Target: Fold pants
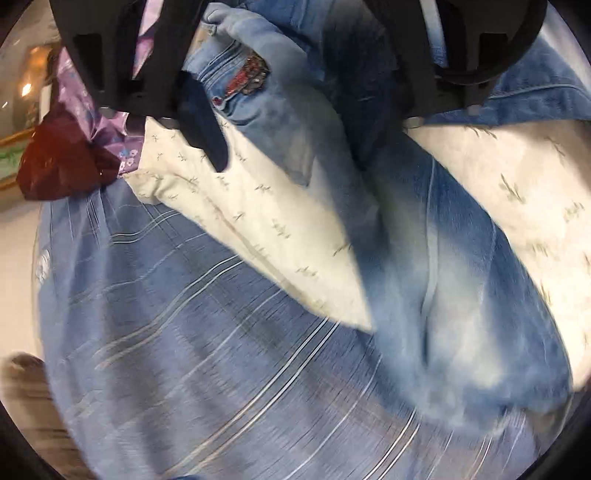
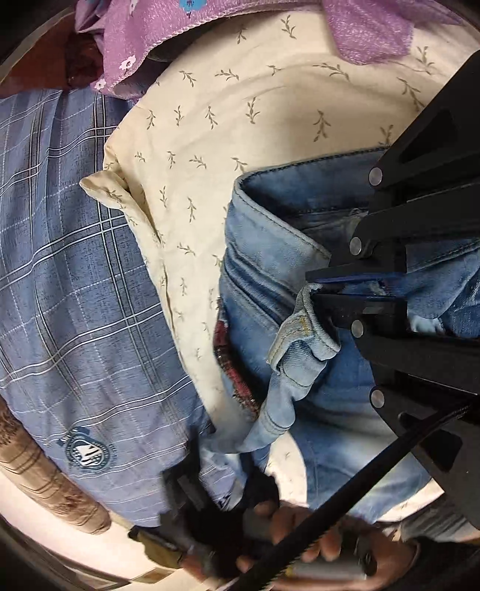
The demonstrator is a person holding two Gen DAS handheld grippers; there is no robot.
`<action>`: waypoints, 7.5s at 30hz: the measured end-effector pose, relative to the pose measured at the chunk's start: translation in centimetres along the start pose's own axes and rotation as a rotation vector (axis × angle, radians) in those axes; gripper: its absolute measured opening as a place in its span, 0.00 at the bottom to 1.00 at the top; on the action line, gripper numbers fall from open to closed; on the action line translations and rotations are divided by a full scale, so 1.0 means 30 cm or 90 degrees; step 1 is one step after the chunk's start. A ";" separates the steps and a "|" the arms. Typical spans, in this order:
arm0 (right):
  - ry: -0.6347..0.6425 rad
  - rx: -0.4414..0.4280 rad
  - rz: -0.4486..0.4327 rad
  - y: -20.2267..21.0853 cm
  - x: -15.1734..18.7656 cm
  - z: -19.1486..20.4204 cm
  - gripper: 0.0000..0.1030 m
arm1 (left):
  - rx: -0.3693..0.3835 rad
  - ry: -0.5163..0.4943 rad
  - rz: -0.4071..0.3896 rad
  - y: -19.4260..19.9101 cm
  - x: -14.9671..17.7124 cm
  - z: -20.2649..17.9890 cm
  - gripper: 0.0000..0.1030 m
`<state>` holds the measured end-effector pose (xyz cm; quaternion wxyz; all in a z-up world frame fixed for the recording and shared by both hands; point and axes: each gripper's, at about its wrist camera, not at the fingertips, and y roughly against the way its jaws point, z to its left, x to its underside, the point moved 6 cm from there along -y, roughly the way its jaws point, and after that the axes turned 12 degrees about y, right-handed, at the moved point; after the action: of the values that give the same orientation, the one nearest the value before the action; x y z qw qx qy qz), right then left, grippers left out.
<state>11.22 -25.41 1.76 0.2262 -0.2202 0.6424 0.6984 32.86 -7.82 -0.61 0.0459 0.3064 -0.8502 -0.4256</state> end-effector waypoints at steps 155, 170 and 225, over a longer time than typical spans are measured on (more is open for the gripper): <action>-0.033 0.176 -0.110 0.406 0.205 0.054 0.68 | 0.058 -0.220 0.014 0.475 0.594 0.463 0.43; 0.336 -0.173 -0.038 0.008 0.031 0.977 0.71 | -0.034 0.107 -0.155 0.752 -0.113 0.886 0.54; 0.042 -0.180 0.009 0.203 0.170 0.510 0.72 | -0.154 -0.235 -0.312 0.849 0.469 0.683 0.63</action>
<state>3.24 -10.42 4.76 0.1667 -0.2685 0.5459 0.7759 2.28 10.02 3.00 -0.1768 0.4121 -0.6886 -0.5699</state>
